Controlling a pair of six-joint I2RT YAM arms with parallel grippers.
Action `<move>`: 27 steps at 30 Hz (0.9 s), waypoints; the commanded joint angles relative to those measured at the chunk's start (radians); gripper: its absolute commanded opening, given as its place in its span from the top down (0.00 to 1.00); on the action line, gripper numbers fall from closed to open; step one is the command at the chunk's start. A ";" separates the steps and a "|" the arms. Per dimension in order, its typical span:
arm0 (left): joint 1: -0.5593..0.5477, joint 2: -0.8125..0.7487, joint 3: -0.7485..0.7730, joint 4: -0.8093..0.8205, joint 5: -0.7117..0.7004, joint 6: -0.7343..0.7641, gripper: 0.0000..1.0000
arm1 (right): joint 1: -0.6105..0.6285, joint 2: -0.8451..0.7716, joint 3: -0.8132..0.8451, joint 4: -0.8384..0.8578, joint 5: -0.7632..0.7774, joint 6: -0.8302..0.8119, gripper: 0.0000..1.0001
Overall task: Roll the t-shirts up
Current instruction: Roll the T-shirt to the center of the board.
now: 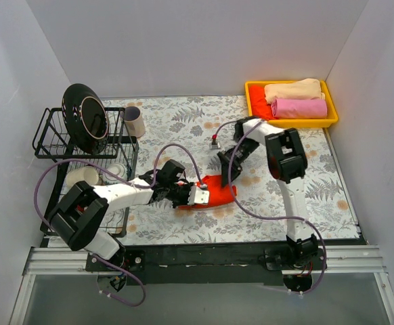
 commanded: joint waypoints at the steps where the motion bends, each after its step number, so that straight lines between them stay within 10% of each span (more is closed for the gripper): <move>1: 0.062 0.073 0.078 -0.259 0.220 -0.116 1.00 | -0.142 -0.248 0.030 0.337 0.174 -0.094 0.02; 14: 0.217 0.249 0.330 -0.431 0.486 -0.199 1.00 | 0.106 -1.085 -0.891 1.058 0.383 -0.159 0.01; 27: 0.223 0.277 0.344 -0.462 0.486 -0.170 1.00 | 0.259 -0.994 -1.003 1.302 0.440 -0.238 0.05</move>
